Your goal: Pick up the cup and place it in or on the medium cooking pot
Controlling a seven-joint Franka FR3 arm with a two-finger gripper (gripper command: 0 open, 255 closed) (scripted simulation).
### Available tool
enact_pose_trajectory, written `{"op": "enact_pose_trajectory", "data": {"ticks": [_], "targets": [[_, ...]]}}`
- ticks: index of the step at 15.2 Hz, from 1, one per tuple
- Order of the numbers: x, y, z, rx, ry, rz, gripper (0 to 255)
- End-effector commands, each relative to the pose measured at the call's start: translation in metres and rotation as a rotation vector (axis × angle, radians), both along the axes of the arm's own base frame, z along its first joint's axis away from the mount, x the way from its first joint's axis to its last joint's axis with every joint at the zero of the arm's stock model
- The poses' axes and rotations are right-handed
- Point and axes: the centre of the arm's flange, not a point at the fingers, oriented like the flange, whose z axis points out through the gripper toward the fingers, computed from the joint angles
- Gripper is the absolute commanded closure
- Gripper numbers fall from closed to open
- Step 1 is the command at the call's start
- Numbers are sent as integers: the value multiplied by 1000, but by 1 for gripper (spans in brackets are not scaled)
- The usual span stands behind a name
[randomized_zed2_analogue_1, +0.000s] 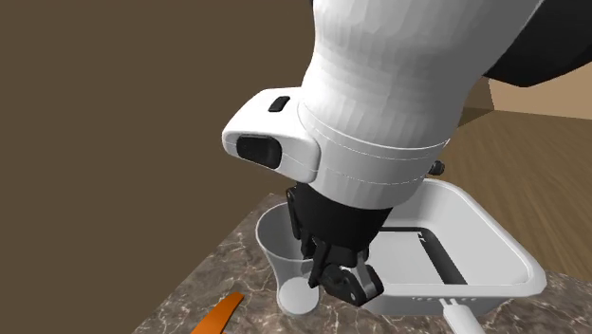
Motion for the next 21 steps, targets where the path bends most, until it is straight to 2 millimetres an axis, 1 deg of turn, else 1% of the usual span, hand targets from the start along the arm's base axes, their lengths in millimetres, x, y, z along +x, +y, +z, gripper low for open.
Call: {"op": "enact_pose_trajectory", "data": {"ticks": [1, 21], "targets": [[-1, 0, 10, 0, 0, 0, 255], [-1, 0, 115, 0, 0, 0, 255]]}}
